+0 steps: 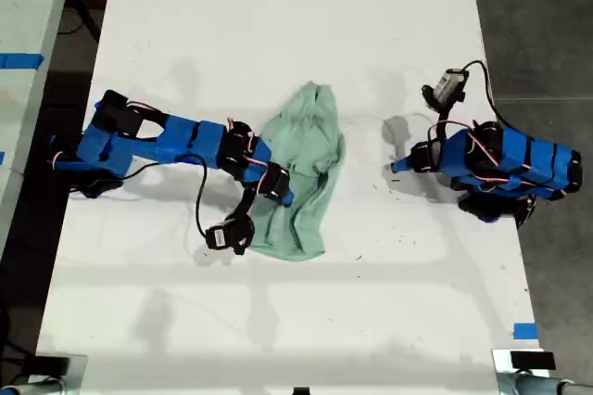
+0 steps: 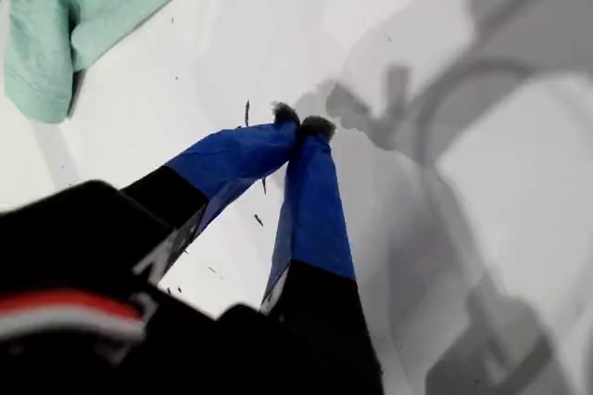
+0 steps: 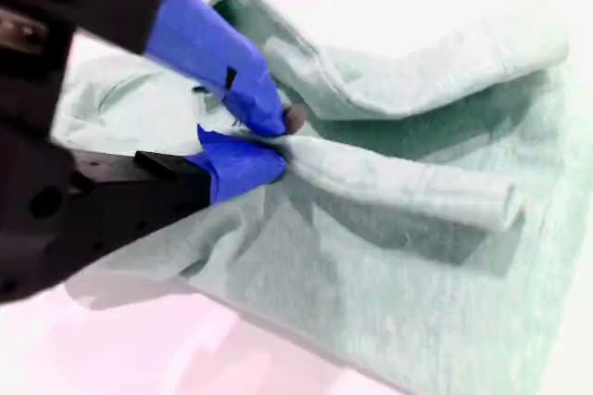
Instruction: Fold t shirt
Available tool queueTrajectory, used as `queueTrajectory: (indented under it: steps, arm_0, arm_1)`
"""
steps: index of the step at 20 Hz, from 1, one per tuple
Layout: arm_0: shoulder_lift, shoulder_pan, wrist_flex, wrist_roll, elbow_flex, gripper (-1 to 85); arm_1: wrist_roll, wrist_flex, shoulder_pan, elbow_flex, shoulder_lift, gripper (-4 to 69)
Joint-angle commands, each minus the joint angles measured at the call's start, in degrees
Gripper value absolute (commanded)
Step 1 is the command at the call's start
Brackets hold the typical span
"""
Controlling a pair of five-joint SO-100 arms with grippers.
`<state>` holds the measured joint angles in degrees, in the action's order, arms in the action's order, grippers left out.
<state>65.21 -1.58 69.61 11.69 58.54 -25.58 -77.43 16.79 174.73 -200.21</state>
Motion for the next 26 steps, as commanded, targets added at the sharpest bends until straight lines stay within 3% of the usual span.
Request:
queueTrajectory:
  steps: [1, 4, 5, 7, 10, 12, 15, 19, 22, 24, 26]
  arm_0:
    - [1.1, 1.7, -1.4, 0.7, -3.5, 22.9]
    - [6.5, 3.6, 0.8, 1.1, -2.5, 25.0]
    - [9.4, 4.5, 1.8, 1.7, -2.0, 21.0]
    - [16.6, 7.6, 6.7, 1.9, -0.3, 2.9]
    - [30.3, 14.0, 6.3, 6.9, 9.8, -0.2]
    - [40.4, 19.6, -0.4, 13.2, 24.3, -0.2]
    - [65.8, 29.5, -20.0, 17.7, 60.4, -0.3]
    - [79.4, 38.9, -30.5, 21.8, 88.2, -0.3]
    - [87.6, 40.2, -45.6, 28.1, 104.6, -0.3]
    - [97.5, 42.3, -48.1, 29.2, 113.0, -0.3]
    - [116.5, 45.2, -42.4, 29.6, 122.1, -0.3]
  arm_1:
    - [-0.1, -0.4, 0.2, 2.5, -0.6, 1.0]
    - [-0.1, -0.4, 0.2, 2.5, -0.6, 1.0]
    - [-0.1, -0.4, 0.2, 2.5, -0.6, 1.0]
    - [-0.2, -0.4, 0.2, 2.5, -0.6, 1.0]
    - [-0.2, -0.4, 0.1, 2.5, -0.6, 1.0]
    - [-0.2, -0.5, 0.1, 2.5, -0.6, 1.0]
    - [-0.1, -0.5, -0.1, 2.5, -0.6, 1.0]
    - [-0.4, -0.5, 0.4, 2.5, -0.6, 1.0]
    - [0.0, -0.5, 0.0, 2.5, -0.6, 1.0]
    - [-0.1, -0.5, 0.1, 2.5, -0.6, 1.0]
    - [-0.3, -0.5, 0.2, 2.5, -0.6, 1.0]
